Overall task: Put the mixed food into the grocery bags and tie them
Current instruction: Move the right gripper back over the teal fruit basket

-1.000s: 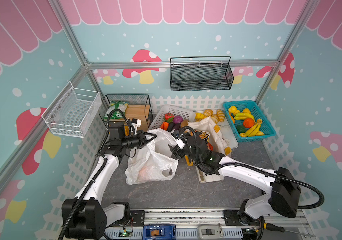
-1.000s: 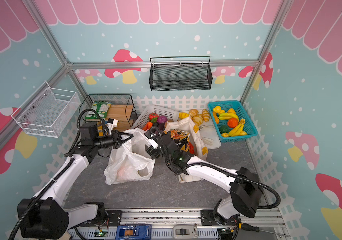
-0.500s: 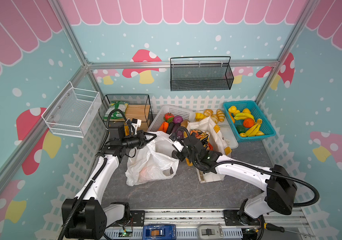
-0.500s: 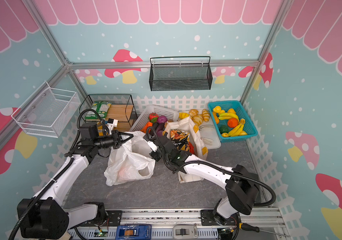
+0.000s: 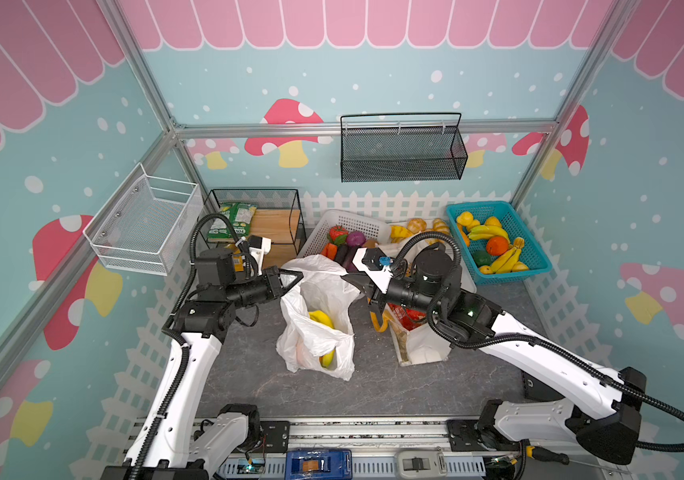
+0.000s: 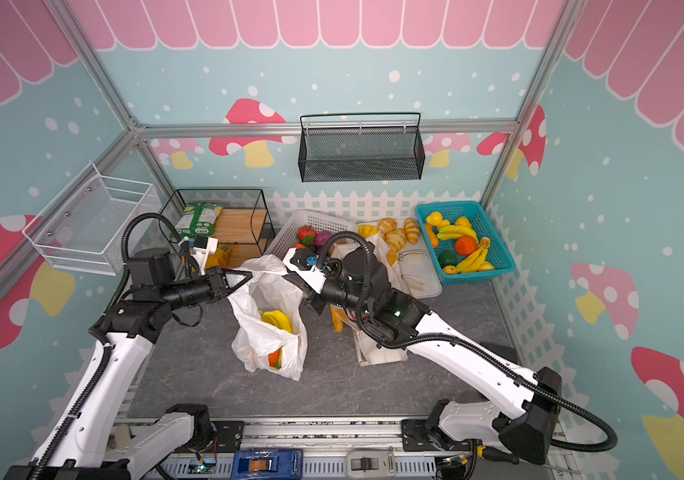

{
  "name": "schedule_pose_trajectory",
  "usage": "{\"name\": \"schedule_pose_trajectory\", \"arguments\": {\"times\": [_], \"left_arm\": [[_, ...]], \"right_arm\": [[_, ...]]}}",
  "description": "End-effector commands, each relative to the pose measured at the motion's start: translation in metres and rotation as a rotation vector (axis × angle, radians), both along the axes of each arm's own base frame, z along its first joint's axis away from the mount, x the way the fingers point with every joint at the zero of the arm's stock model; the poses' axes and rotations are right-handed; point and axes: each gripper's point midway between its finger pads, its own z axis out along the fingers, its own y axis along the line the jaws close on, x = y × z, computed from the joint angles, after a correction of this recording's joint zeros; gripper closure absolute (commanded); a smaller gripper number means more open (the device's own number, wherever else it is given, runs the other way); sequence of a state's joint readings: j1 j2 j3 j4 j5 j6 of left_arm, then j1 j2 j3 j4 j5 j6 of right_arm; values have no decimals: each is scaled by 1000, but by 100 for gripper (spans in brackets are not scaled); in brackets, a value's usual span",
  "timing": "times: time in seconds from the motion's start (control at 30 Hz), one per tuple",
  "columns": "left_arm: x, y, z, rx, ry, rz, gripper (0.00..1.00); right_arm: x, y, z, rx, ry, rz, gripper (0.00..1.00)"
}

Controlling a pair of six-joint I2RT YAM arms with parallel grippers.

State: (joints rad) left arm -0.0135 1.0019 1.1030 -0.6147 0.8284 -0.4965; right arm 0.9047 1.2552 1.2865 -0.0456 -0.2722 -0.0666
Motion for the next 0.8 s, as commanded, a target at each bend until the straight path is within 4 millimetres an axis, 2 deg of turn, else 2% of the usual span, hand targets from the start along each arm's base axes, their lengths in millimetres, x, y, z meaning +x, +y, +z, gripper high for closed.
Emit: {"name": "schedule_pose_trajectory", "arguments": {"times": [0.0,0.1,0.23,0.3,0.4,0.43,0.5,0.53,0.57,0.63,0.77], "left_arm": [[-2,11,-21,76,78,42,100],[0,11,-29,80,101,37,100],[12,12,-52,90,155,38,100],[19,11,-60,80,170,39,100],[30,11,-64,70,171,43,100],[33,11,-65,69,170,45,100],[37,11,-66,69,171,49,100],[38,12,-67,68,174,52,100],[39,11,-68,70,173,52,100],[41,12,-73,71,180,58,100],[43,13,-76,68,180,61,100]], "right_arm": [[-8,-2,27,44,-25,57,100],[9,-1,16,19,28,24,100],[45,-5,-18,-30,128,-67,100],[62,-10,-33,-59,160,-123,96],[83,-22,-46,-109,163,-247,79],[87,-27,-47,-123,155,-278,70],[91,-39,-46,-132,139,-323,51],[92,-47,-45,-133,132,-345,33],[92,-56,-43,-127,129,-362,20],[92,-74,-42,-117,127,-391,12],[97,-125,-31,-75,108,-487,10]]}}
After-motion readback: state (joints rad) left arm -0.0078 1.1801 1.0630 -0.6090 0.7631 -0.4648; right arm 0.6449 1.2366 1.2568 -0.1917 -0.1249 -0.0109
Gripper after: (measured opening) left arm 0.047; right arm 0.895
